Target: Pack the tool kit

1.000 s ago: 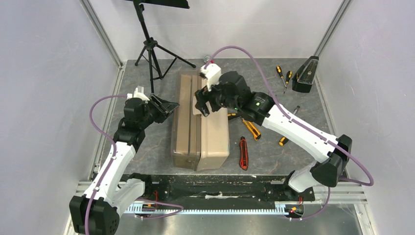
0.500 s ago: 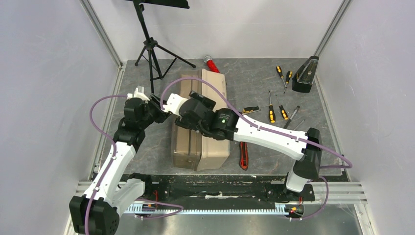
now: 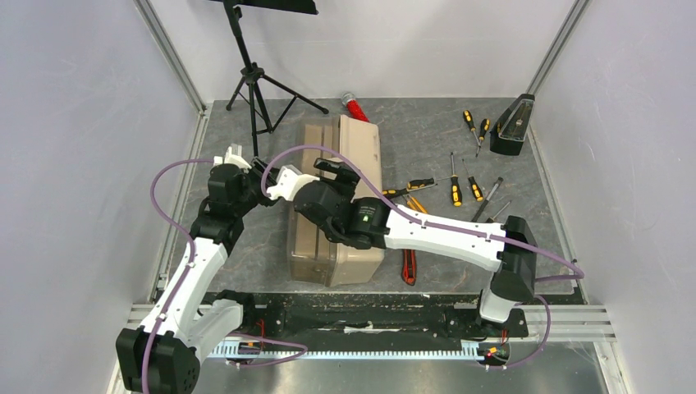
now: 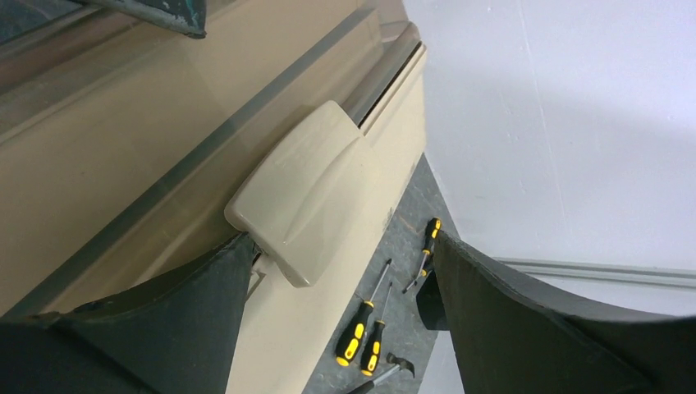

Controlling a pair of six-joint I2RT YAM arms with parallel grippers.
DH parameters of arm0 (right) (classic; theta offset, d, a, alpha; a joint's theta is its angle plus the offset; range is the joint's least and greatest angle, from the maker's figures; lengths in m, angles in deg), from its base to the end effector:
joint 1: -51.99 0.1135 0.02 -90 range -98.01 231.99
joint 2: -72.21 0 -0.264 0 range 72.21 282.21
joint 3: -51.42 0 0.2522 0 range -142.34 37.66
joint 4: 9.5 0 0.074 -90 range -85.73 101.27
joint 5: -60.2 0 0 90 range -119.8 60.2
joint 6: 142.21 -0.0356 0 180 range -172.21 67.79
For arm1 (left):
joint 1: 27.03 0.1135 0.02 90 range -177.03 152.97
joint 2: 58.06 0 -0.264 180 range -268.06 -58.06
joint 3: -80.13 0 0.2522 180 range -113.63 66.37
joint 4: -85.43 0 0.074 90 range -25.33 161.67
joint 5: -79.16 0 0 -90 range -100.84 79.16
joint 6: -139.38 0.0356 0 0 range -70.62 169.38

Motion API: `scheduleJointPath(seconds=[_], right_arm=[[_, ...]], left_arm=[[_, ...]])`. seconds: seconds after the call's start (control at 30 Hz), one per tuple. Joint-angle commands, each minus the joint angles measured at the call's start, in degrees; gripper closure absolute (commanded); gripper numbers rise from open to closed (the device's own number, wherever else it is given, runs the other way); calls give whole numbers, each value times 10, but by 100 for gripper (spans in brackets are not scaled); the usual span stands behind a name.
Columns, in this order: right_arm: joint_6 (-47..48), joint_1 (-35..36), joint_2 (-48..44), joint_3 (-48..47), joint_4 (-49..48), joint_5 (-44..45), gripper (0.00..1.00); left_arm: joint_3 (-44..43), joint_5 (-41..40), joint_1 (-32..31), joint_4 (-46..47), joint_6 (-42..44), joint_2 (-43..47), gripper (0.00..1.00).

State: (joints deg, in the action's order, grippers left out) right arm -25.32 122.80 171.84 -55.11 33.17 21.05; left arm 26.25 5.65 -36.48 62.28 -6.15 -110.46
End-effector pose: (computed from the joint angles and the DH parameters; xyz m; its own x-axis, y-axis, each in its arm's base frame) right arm 0.1552 0.3619 0.3477 0.0048 -0.8550 -0.5186 -0.4342 0.4654 -0.7713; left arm 0.2070 -0.0447 0.2892 -0.5505 -0.7098 -0.4396 -0.0639 0.5608 -0.8255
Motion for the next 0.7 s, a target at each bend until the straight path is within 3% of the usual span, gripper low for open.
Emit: scheduleJointPath(seconds=[0.0,0.17,0.3,0.67], right_arm=[[32,-3,-62,33,-139,79,19],[34,-4,-110,103,-229,95,23],[-9,-12,-135,135,-244,83,27],[-100,-40,-124,83,-122,-109,26]], left_arm=[[-2,-7,-3,-46,27,-3,76],[0,-7,-3,-45,28,-5,76],[0,-8,-4,-45,27,-5,75],[-9,-2,-15,-28,4,-6,76]])
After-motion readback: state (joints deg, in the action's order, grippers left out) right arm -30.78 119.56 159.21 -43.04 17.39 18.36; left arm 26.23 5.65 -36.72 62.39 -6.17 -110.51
